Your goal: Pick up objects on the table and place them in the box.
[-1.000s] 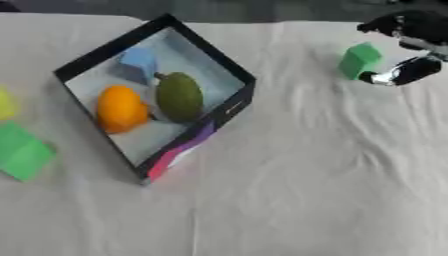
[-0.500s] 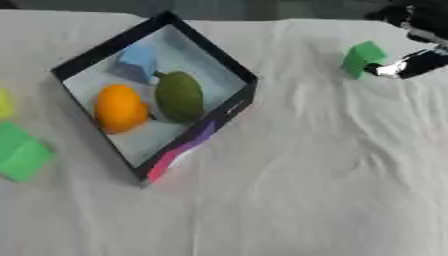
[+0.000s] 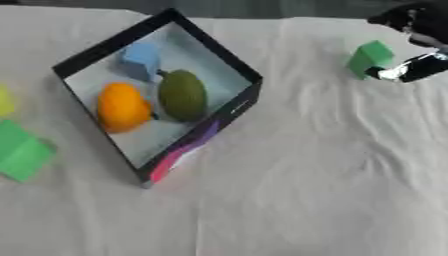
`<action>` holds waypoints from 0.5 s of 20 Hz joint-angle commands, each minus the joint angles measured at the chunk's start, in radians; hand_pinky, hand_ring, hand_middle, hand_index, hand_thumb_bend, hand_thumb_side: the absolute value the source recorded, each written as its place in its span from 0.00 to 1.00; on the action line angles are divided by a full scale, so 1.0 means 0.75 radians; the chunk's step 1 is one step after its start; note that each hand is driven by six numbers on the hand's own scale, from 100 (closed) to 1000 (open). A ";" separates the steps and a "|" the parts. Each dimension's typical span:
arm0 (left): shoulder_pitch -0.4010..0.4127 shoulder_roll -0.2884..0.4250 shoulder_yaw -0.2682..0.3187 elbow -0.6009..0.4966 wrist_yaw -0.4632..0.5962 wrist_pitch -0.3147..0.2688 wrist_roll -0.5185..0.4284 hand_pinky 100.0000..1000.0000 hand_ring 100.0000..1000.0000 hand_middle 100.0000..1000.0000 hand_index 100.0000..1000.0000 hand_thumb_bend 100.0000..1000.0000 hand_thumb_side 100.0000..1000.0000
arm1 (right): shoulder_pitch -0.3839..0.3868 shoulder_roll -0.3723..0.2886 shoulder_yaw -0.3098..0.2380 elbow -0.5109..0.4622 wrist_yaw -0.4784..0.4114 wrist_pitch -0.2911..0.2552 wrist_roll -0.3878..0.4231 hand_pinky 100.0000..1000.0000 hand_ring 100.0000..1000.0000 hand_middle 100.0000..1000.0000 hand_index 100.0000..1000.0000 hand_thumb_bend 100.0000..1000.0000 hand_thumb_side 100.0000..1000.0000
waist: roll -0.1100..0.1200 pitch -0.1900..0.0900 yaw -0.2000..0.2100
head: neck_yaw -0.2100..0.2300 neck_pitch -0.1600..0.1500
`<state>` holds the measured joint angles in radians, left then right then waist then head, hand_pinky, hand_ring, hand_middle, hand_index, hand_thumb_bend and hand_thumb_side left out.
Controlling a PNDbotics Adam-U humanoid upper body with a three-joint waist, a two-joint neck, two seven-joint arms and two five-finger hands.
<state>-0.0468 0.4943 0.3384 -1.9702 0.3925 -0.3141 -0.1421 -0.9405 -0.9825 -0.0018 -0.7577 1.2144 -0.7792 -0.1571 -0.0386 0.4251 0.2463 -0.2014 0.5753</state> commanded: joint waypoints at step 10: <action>-0.005 0.027 0.006 -0.014 -0.003 -0.008 -0.010 0.79 0.61 0.71 0.71 0.00 0.53 | -0.009 -0.061 -0.036 0.070 -0.008 0.018 0.032 0.87 0.88 0.84 1.00 0.37 0.74 | -0.012 -0.010 0.004 | 0.001 -0.026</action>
<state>-0.0466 0.4943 0.3354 -1.9701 0.3906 -0.3178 -0.1466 -0.9385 -0.9826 -0.0180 -0.7026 1.2187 -0.7653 -0.1404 -0.0386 0.4251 0.2479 -0.2014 0.5688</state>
